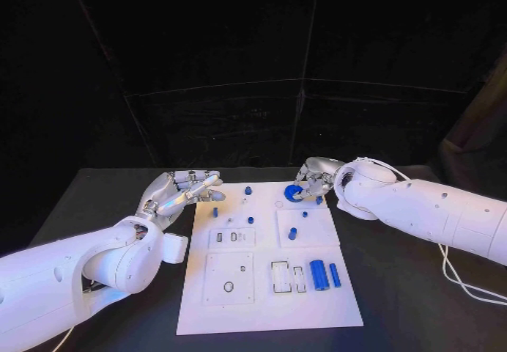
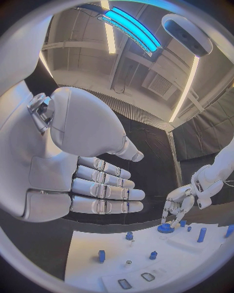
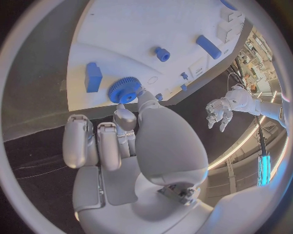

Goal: Assemble the parts on the task board

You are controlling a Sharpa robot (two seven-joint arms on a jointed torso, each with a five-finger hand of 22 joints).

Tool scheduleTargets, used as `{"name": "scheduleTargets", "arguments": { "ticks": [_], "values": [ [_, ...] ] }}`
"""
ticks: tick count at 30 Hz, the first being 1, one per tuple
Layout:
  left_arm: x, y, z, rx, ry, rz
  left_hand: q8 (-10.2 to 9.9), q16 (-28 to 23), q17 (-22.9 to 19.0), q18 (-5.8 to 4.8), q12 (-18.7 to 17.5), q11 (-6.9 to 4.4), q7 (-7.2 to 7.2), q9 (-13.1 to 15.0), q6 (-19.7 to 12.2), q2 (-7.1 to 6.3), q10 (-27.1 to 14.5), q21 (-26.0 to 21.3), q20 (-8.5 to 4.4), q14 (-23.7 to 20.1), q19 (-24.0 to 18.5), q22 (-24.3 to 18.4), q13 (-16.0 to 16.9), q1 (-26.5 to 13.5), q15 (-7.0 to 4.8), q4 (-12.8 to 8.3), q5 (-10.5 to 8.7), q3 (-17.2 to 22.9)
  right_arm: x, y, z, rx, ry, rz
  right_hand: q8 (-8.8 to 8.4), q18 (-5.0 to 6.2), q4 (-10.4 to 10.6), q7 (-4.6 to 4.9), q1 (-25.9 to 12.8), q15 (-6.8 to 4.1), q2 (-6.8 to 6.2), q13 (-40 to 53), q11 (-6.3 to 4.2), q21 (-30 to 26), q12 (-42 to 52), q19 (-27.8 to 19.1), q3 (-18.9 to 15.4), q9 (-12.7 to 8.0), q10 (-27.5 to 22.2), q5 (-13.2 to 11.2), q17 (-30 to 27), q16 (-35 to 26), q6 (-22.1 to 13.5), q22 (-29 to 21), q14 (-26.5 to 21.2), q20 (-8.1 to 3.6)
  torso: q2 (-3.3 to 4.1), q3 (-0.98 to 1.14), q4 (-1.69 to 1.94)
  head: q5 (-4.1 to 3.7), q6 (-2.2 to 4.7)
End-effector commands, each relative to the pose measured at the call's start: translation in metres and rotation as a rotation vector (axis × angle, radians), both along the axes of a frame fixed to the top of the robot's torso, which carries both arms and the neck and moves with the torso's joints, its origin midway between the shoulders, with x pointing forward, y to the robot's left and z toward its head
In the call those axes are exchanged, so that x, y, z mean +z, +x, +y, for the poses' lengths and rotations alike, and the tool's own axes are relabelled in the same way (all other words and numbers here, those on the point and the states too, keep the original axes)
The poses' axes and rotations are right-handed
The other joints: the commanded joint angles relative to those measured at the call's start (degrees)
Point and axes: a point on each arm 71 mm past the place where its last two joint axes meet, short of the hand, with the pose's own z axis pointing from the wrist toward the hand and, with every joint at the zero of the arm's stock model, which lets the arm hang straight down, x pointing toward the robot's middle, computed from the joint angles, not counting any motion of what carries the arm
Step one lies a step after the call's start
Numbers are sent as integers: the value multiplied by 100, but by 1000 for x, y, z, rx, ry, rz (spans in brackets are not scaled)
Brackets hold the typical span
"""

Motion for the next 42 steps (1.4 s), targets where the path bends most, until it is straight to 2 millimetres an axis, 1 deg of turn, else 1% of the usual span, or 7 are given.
{"name": "scheduleTargets", "arguments": {
  "ticks": [1, 20, 23, 28, 31, 37, 42],
  "values": [
    [1, 0, -2, -17, -5, -6, -34, -27, 9, 77, -33, 35, 25, -6, -10, 16, 8, -31, 28, -7, -8, -8, -7, -27, 17, -38, -32, -9, 0, 1, 1, 0, -38, -1, 40, -80, -55, 9, 100, 44, 25, 532, 5, 72, 527, 107, 62, -1, 180, -82, 451, 111, 38, 136, 407, 0, -2, 0, -5, 3, -4],
    [1, 0, -2, -21, -4, -1, -39, -45, 14, 77, -40, 32, 20, -5, -6, 26, 14, -42, 31, -15, -12, -17, -6, -22, 18, -49, -33, -10, -2, 4, 10, 16, -96, 1, 78, -106, -255, 26, 83, 82, 72, 1730, 38, 137, 1718, 179, 191, 0, 576, -136, 728, 220, 132, 284, 441, 40, -1, -2, -6, 14, -33],
    [1, 0, -2, -21, -4, 0, -41, -50, 16, 78, -43, 32, 20, -4, -6, 32, 14, -45, 32, -16, -13, -20, -5, -17, 18, -54, -34, -7, -2, 5, 10, 14, -106, 2, 130, -116, -333, 10, 164, 71, 165, 1844, 20, 157, 1831, 210, 296, 13, 617, -248, 762, 232, 248, 332, 446, 35, -2, 1, -6, 18, -44],
    [1, 0, -1, -21, -4, 1, -44, -57, 19, 79, -47, 31, 19, -4, -5, 42, 15, -50, 32, -17, -13, -23, -5, -9, 18, -62, -36, -3, -1, 4, 10, 15, -115, -21, 233, -134, -578, -54, 463, 22, 481, 2025, -40, 194, 2003, 271, 779, 25, 684, -584, 804, 246, 569, 426, 452, -5, -2, -1, -5, 18, -54],
    [1, 0, -1, -22, -4, 2, -45, -58, 20, 79, -48, 31, 18, -4, -5, 44, 16, -50, 33, -17, -13, -24, -5, -7, 18, -63, -37, -2, 1, 4, 11, 23, -104, -47, 259, -145, -625, -93, 452, -1, 535, 2087, -71, 214, 2062, 306, 940, 24, 713, -626, 823, 252, 692, 477, 455, -26, -3, 0, -4, 19, -61],
    [1, 0, -1, -21, -3, 3, -48, -66, 23, 79, -52, 30, 17, -4, -4, 54, 17, -55, 33, -17, -13, -28, -5, 3, 18, -73, -39, 3, 6, 2, 16, 43, -63, -101, 258, -171, -683, -124, 396, -26, 565, 2179, -98, 258, 2153, 386, 1140, 11, 761, -626, 858, 263, 789, 592, 462, -52, -3, 1, 1, 11, -60],
    [1, 0, -1, -21, -3, 3, -52, -77, 26, 80, -58, 29, 14, -3, -3, 61, 19, -62, 34, -21, -14, -33, -5, 14, 19, -86, -41, 7, 12, -2, 22, 63, -23, -155, 227, -192, -730, -130, 268, -34, 486, 2221, -103, 296, 2189, 453, 1272, -5, 782, -653, 890, 274, 829, 689, 469, -65, -2, 1, -1, 14, -65]
  ]
}}
